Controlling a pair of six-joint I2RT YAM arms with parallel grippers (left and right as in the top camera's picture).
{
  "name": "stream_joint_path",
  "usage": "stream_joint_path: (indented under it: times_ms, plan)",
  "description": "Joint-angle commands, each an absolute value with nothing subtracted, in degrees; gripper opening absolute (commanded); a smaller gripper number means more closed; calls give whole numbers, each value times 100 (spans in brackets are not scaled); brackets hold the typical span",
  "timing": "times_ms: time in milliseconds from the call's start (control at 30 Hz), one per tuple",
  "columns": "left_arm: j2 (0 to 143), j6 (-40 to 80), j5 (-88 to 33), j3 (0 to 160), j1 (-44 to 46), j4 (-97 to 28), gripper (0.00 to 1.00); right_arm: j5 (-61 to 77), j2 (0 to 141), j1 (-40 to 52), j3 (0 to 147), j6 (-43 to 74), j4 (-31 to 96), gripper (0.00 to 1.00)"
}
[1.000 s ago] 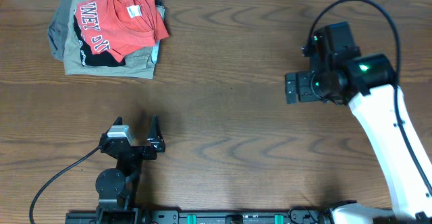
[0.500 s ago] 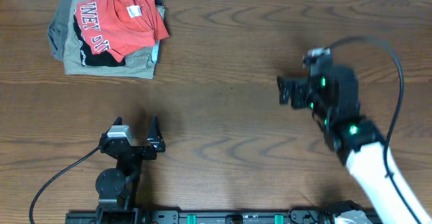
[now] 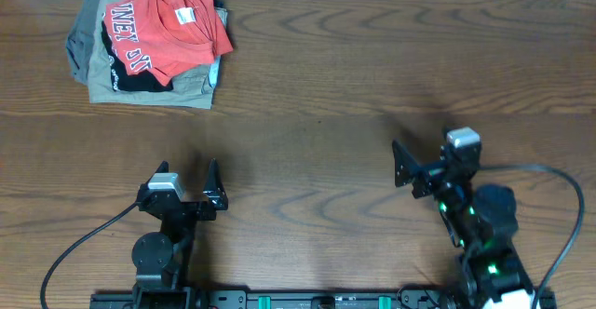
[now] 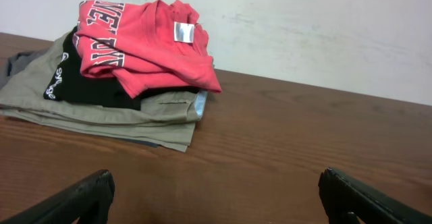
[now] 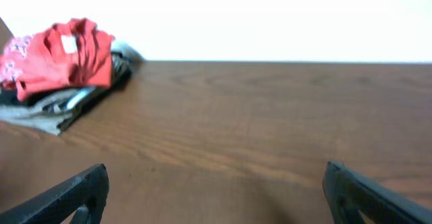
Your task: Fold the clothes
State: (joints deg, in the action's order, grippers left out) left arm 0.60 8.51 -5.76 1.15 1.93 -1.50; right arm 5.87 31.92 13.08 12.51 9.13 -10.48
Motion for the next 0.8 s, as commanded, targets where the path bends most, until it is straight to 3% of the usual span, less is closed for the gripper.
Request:
stream_joint_path:
  times_ms: [0,367,767]
  plan:
    - [23,753,-637,23,174,-349,98,548,2652,1238,884,913,-1186,99]
    - [23,753,-637,23,174,-349,98,416,1306,1236,27,906,-1452,99]
    - [23,753,-637,23,174,-349,98,388,58,1026,32,526,-513,99]
